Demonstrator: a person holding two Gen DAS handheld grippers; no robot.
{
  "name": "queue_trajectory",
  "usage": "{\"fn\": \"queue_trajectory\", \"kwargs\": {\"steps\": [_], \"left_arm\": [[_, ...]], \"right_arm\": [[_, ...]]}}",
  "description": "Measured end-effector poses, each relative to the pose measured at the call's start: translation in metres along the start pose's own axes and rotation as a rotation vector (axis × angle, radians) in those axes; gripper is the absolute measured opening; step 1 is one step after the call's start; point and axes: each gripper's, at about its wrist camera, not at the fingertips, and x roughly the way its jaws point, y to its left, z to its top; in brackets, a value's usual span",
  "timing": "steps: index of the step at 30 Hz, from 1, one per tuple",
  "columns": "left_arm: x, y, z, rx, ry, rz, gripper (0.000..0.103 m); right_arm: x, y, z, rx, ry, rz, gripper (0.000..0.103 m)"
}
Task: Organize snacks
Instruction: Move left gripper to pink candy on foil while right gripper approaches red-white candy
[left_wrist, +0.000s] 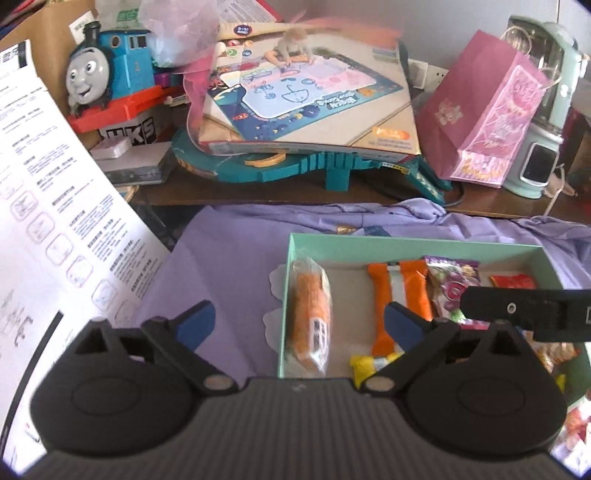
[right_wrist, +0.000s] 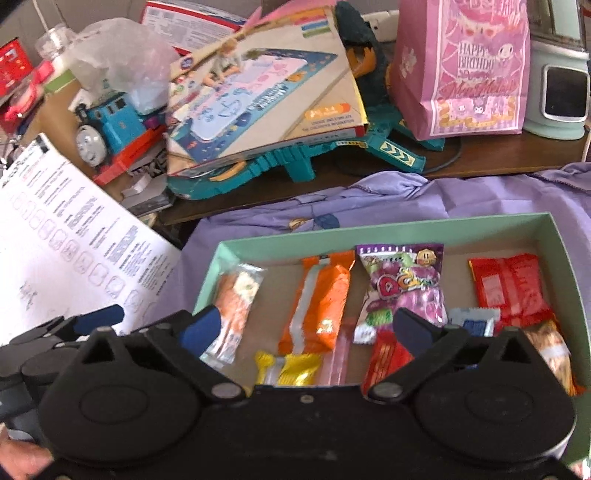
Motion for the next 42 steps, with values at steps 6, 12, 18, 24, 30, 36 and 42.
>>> {"fn": "queue_trajectory", "kwargs": {"steps": [6, 12, 18, 24, 30, 36, 42], "left_arm": [[-0.037, 0.008, -0.031, -0.008, -0.004, -0.011, 0.100], [-0.067, 0.021, -0.068, 0.000, 0.004, -0.003, 0.100], [-0.077, 0.036, -0.102, -0.027, 0.046, -0.014, 0.100], [-0.069, 0.029, -0.134, 0.004, 0.101, -0.032, 0.100], [-0.059, 0.003, -0.153, 0.113, 0.111, -0.057, 0.093], [-0.046, -0.013, -0.154, 0.158, 0.120, -0.084, 0.090], [-0.032, -0.025, -0.153, 0.198, 0.130, -0.112, 0.076]], "right_arm": [[-0.038, 0.008, -0.027, -0.013, -0.014, 0.011, 0.102], [-0.067, 0.013, -0.057, -0.013, -0.010, 0.030, 0.102], [-0.082, 0.009, -0.090, 0.002, 0.017, 0.040, 0.102], [-0.080, 0.001, -0.121, 0.038, 0.063, 0.034, 0.102], [-0.060, -0.010, -0.144, 0.055, 0.118, -0.020, 0.094], [-0.046, -0.019, -0.154, 0.087, 0.140, -0.046, 0.089], [-0.031, -0.020, -0.153, 0.099, 0.153, -0.052, 0.080]]}}
